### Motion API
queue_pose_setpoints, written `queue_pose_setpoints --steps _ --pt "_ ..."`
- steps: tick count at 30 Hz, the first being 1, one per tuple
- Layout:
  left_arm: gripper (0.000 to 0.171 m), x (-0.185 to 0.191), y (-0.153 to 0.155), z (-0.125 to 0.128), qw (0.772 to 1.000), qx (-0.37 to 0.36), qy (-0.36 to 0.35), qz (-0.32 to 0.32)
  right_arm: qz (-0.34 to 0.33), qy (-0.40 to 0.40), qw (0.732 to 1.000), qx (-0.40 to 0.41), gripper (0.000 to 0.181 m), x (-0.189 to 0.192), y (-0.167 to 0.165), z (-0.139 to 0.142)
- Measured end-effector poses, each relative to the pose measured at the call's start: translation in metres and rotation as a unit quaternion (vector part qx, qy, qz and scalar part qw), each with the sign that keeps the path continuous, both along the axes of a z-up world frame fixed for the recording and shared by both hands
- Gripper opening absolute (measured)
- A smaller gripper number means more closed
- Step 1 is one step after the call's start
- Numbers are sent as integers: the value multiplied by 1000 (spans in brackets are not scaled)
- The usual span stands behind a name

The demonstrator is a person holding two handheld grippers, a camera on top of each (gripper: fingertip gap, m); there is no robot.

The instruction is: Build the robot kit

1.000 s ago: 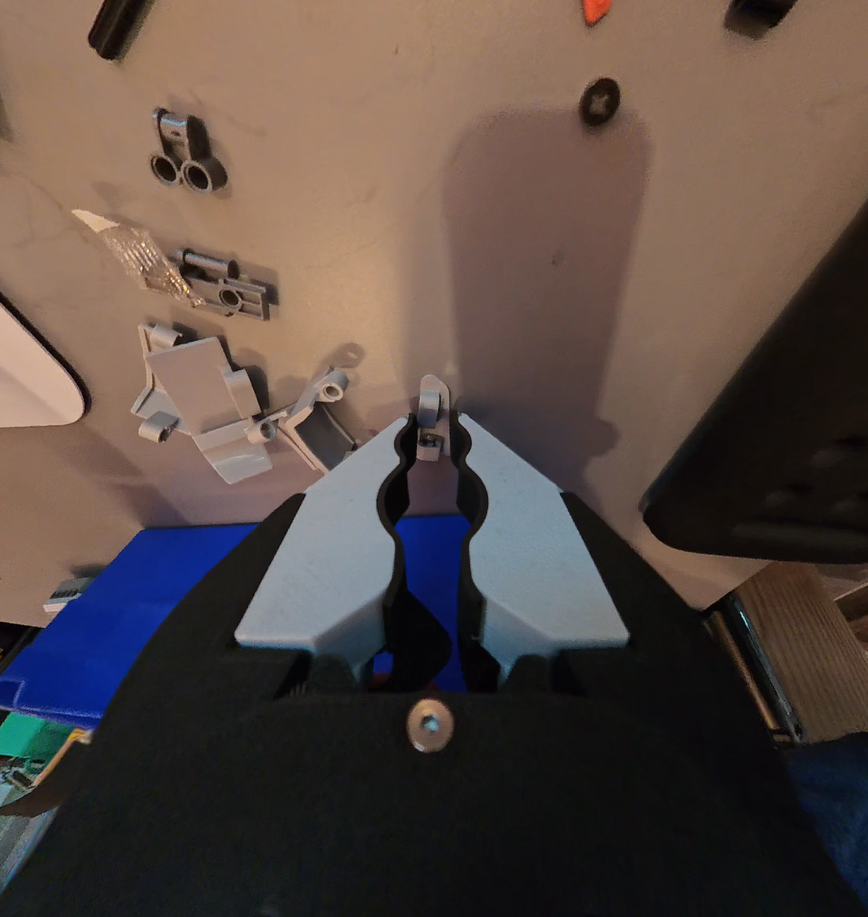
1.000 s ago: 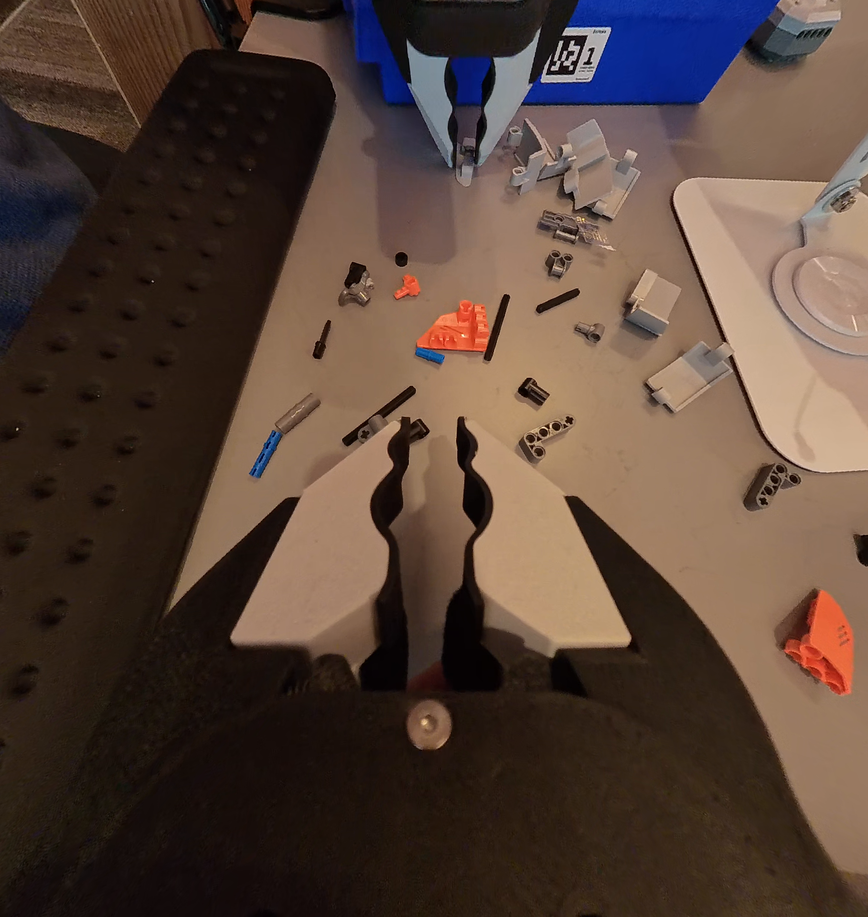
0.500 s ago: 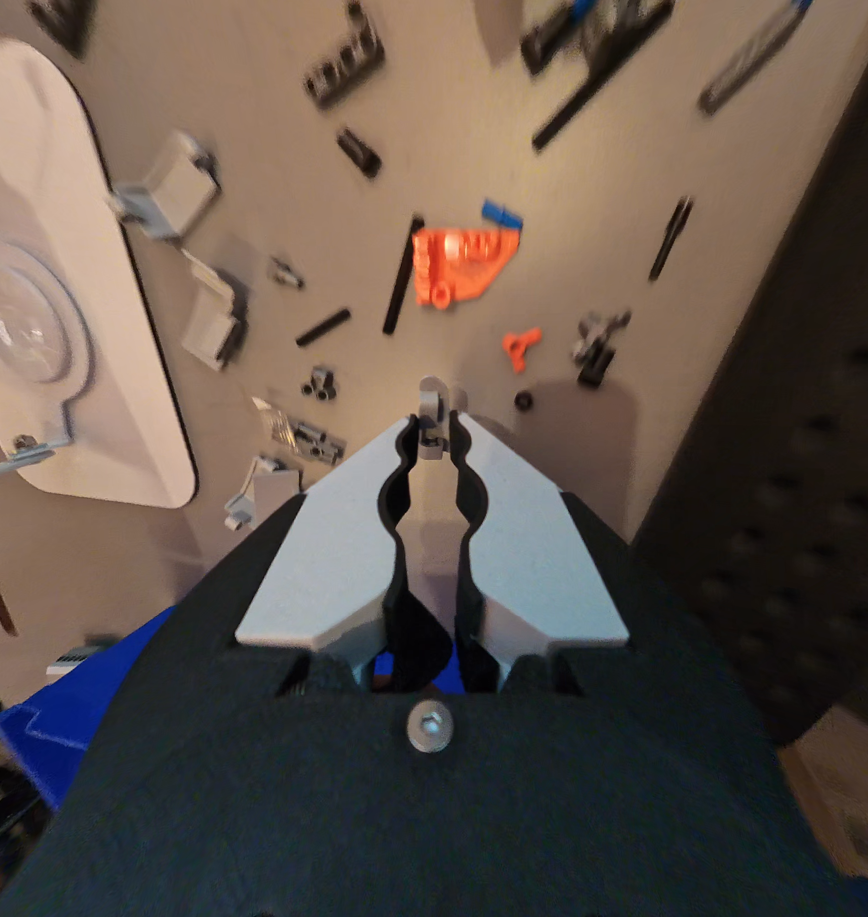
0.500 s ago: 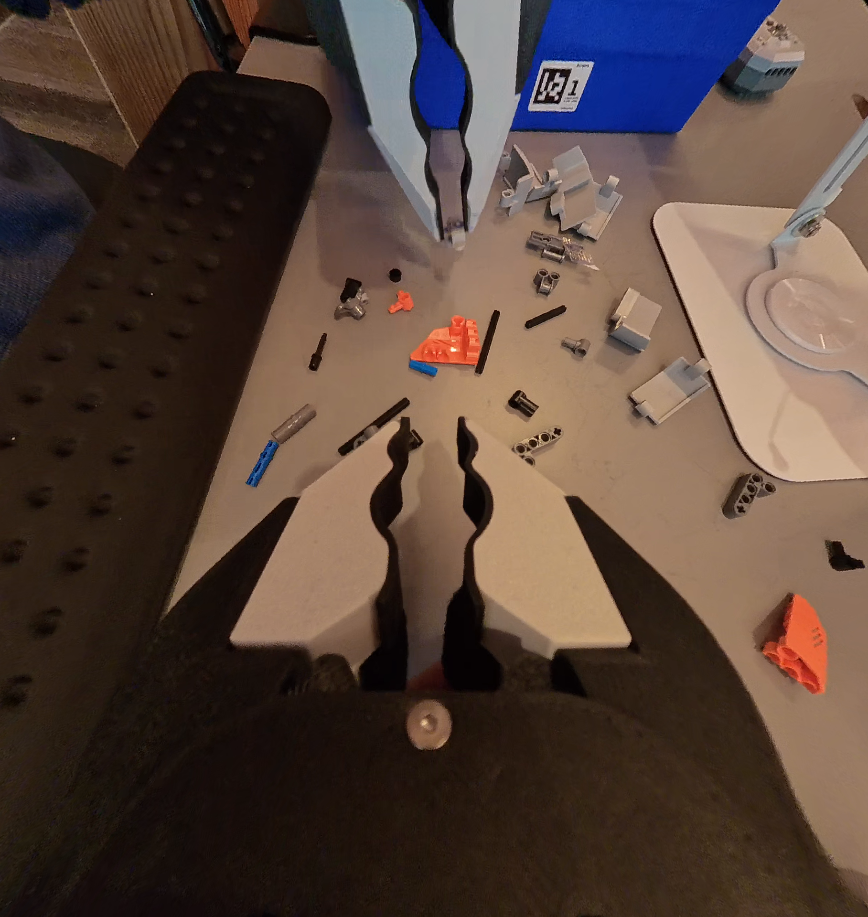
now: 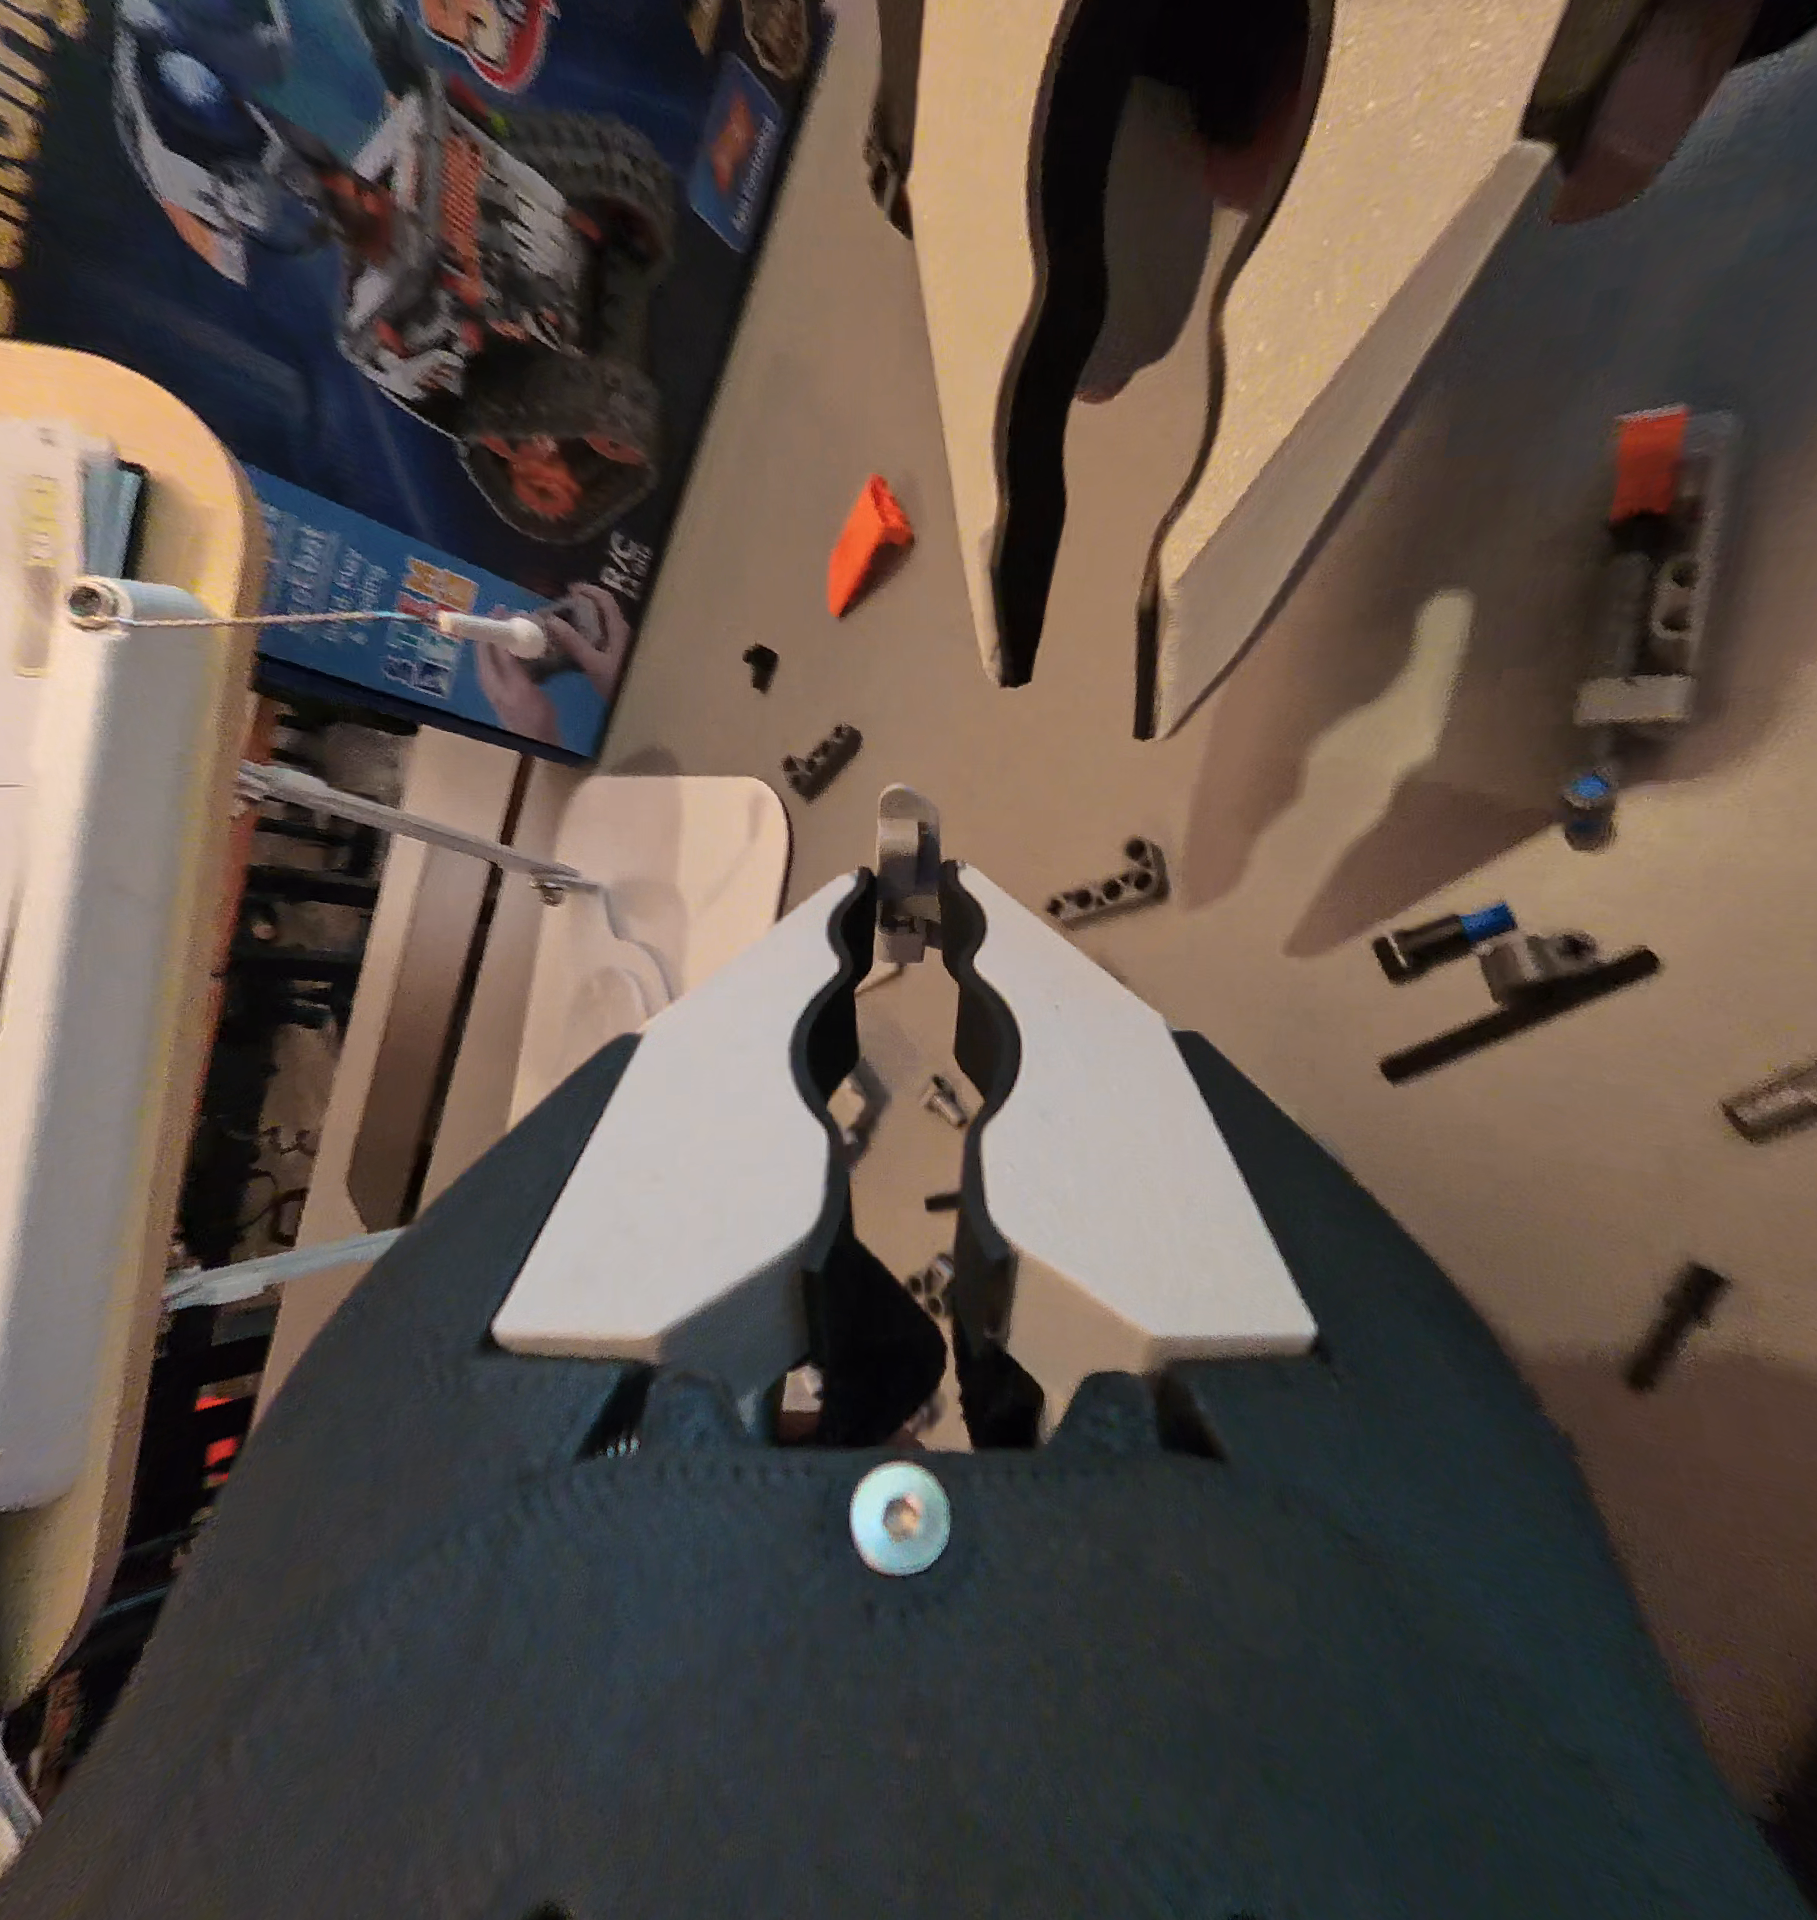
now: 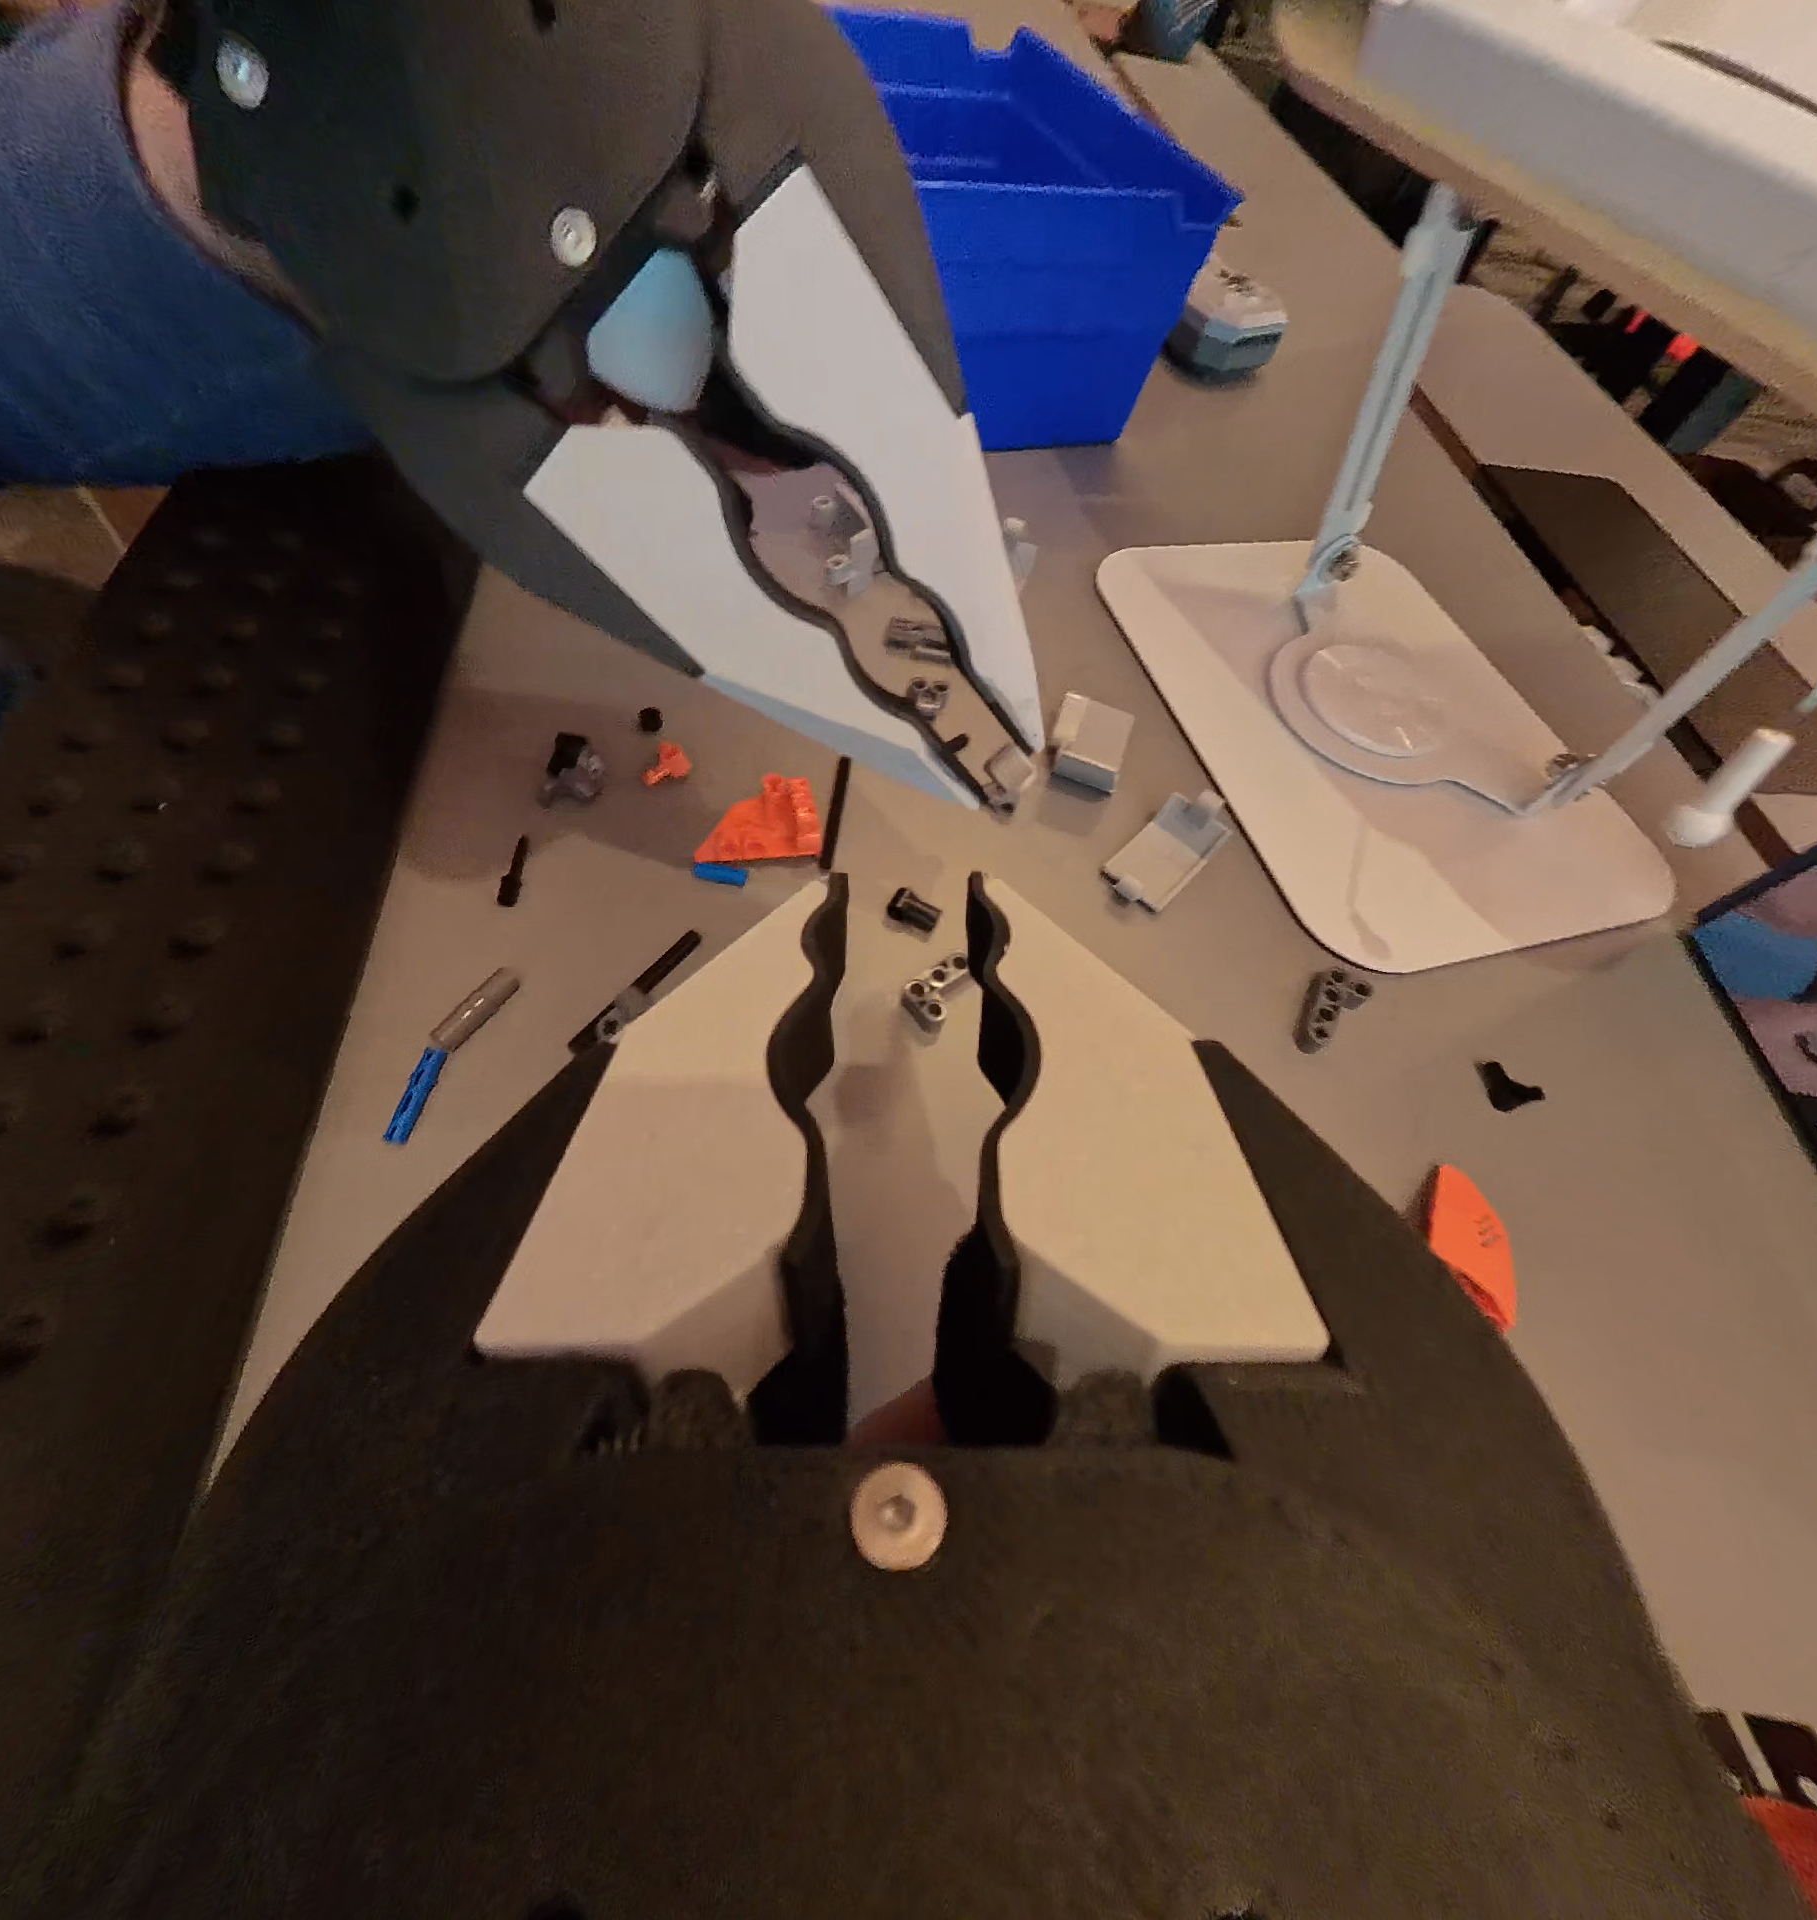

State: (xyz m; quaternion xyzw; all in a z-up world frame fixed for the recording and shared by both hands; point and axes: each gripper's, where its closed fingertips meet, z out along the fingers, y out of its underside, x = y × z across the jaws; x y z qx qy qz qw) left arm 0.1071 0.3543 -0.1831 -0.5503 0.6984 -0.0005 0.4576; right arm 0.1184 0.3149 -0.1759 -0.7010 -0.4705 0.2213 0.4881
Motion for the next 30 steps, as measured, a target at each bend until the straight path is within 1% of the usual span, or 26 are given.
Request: queue_pose_setpoints --steps 2,4,6,9,11,13,15,16,18,19,21,23,26,29,30 --pt "11 4 1 -3 1000 16 -3 -4 -21 13 1000 0 20 5 7 4" --pt "11 7 7 3 998 66 -14 -3 -42 29 999 1 20 9 14 7" --pt "11 12 5 10 996 75 -46 -16 -61 44 997 -4 22 14 21 9" --pt "11 15 7 19 993 84 -85 -24 -67 76 995 3 22 17 23 19" --pt "11 16 8 24 990 60 -120 -30 -74 86 993 20 23 19 25 25" --pt "11 19 3 34 984 4 -176 -38 -77 91 992 43 24 19 25 32" --pt "11 22 -4 47 966 -74 -245 -47 -77 92 991 58 25 18 24 36" --pt "11 23 -8 54 951 -121 -278 -52 -76 91 991 67 26 17 24 38" --pt "11 24 -15 68 913 -211 -343 -70 -82 85 989 93 28 18 24 42" --pt "11 24 -17 74 893 -250 -366 -77 -82 81 988 106 30 18 24 45" --pt "11 21 -17 83 858 -304 -403 -89 -82 74 985 131 31 16 22 49" --pt "11 20 -18 87 832 -349 -421 -98 -87 67 983 146 31 15 22 51" --pt "11 19 -18 90 804 -387 -440 -101 -99 61 980 160 32 11 23 53" --pt "10 19 -18 91 793 -399 -449 -100 -106 48 978 173 32 6 24 52" --pt "6 19 -18 91 791 -401 -451 -100 -109 45 978 175 31 5 24 51"
